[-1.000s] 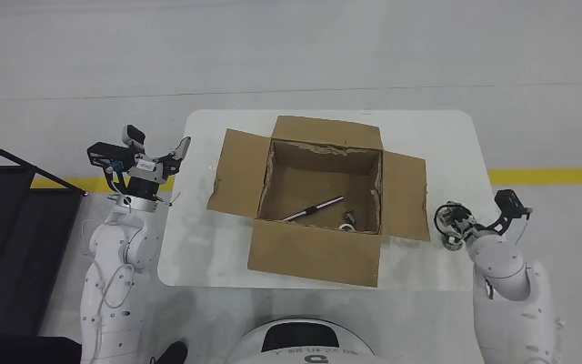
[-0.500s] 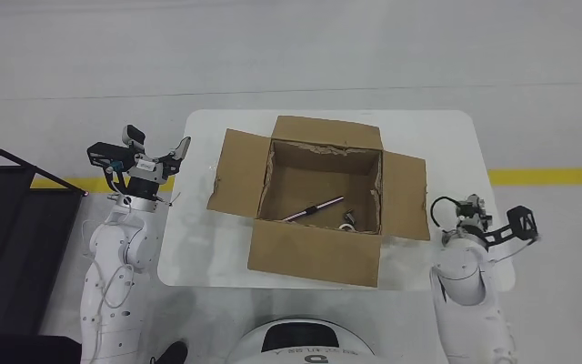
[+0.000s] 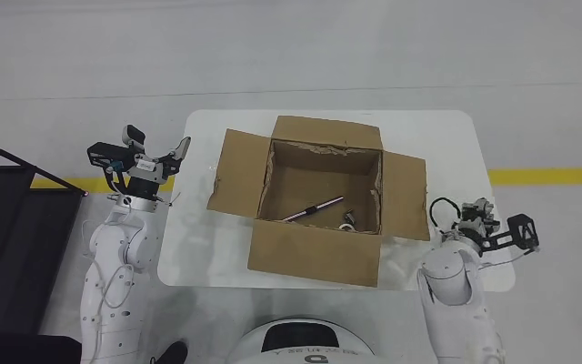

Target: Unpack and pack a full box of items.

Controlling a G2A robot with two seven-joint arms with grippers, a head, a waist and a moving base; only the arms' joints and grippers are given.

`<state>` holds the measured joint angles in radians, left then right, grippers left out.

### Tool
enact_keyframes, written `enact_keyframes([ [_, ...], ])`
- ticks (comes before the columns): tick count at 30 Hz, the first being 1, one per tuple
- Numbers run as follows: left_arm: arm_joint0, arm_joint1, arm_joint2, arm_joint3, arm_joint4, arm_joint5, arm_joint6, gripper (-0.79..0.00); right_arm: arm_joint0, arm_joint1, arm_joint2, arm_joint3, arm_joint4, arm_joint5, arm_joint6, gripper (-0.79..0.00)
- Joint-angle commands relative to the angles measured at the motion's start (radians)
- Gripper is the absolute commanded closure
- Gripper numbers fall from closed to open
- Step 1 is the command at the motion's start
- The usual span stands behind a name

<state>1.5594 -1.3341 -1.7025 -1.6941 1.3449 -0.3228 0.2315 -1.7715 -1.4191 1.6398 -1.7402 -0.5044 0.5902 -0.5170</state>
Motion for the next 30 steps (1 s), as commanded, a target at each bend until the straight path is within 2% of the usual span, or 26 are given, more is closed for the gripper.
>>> enact_keyframes([
  [1,0.000,0.000,0.000,0.000,0.000,0.000,0.000,-0.785,0.017,-0.007,-0.037,0.050,-0.082,0.002,-0.117,0.000],
  [4,0.000,0.000,0.000,0.000,0.000,0.000,0.000,-0.785,0.038,-0.018,-0.093,0.127,-0.149,-0.017,-0.242,0.000],
  [7,0.000,0.000,0.000,0.000,0.000,0.000,0.000,-0.785,0.055,-0.026,-0.131,0.183,-0.199,-0.032,-0.298,0.000],
  [12,0.000,0.000,0.000,0.000,0.000,0.000,0.000,-0.785,0.129,-0.037,-0.164,0.298,-0.269,0.046,-0.330,0.000],
  [16,0.000,0.000,0.000,0.000,0.000,0.000,0.000,-0.785,0.195,-0.038,-0.136,0.374,-0.288,0.076,-0.278,0.000],
  [21,0.000,0.000,0.000,0.000,0.000,0.000,0.000,-0.785,0.187,-0.021,-0.072,0.356,-0.346,0.034,-0.166,0.000],
  [25,0.000,0.000,0.000,0.000,0.000,0.000,0.000,-0.785,0.156,-0.001,-0.027,0.325,-0.472,-0.018,-0.065,0.000],
  [30,0.000,0.000,0.000,0.000,0.000,0.000,0.000,-0.785,0.145,0.019,-0.027,0.361,-0.680,-0.090,0.009,0.000],
])
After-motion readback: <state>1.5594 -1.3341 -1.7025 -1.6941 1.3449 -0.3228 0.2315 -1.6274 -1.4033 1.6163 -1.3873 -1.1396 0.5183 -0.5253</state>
